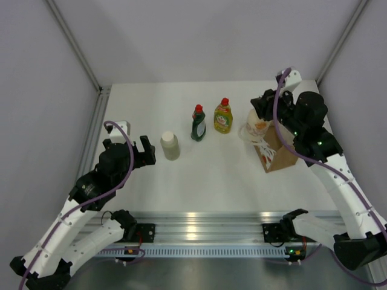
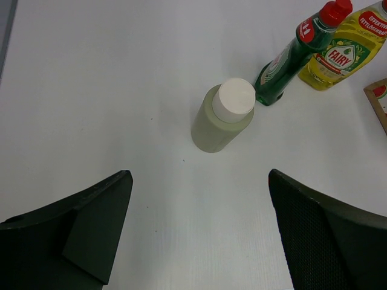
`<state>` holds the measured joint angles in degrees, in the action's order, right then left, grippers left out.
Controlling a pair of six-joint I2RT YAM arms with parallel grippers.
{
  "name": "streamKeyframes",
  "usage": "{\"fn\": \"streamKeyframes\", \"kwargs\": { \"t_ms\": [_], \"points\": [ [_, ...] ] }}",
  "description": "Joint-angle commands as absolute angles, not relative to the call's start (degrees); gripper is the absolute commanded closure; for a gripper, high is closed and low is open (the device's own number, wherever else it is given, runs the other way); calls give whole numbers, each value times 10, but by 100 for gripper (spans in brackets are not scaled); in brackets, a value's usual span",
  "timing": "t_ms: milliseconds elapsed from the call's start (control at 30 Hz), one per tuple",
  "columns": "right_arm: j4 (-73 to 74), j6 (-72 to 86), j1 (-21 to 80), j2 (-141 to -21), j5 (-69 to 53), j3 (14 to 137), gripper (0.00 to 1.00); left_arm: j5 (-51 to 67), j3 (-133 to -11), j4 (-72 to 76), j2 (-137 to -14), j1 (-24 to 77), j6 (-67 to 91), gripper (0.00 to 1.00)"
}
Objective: Take the personal care products out of the canvas bag
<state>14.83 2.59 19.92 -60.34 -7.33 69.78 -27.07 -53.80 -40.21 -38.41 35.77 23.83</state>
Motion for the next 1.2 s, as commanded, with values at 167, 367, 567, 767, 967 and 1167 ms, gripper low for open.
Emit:
{"fn": "streamKeyframes", "kwargs": {
  "t_ms": [167, 367, 567, 767, 967, 1167],
  "points": [
    [59, 33, 287, -561, -80, 692, 100, -283, -535, -372, -388, 354, 232, 2],
    [35, 56, 316, -557, -119, 667, 100, -283, -535, -372, -392, 354, 232, 2],
    [-30, 75, 349, -551, -135, 616, 100, -284, -535, -372, -394, 354, 232, 2],
    [-97, 71, 387, -554, -141, 555, 100, -286, -535, -373, -392, 354, 231, 2],
    [-168, 33, 431, -564, -150, 489, 100, -286, -534, -373, -390, 354, 231, 2],
    [-246, 23, 449, -589, -161, 426, 100, -286, -534, -373, -388, 354, 231, 2]
  ]
}}
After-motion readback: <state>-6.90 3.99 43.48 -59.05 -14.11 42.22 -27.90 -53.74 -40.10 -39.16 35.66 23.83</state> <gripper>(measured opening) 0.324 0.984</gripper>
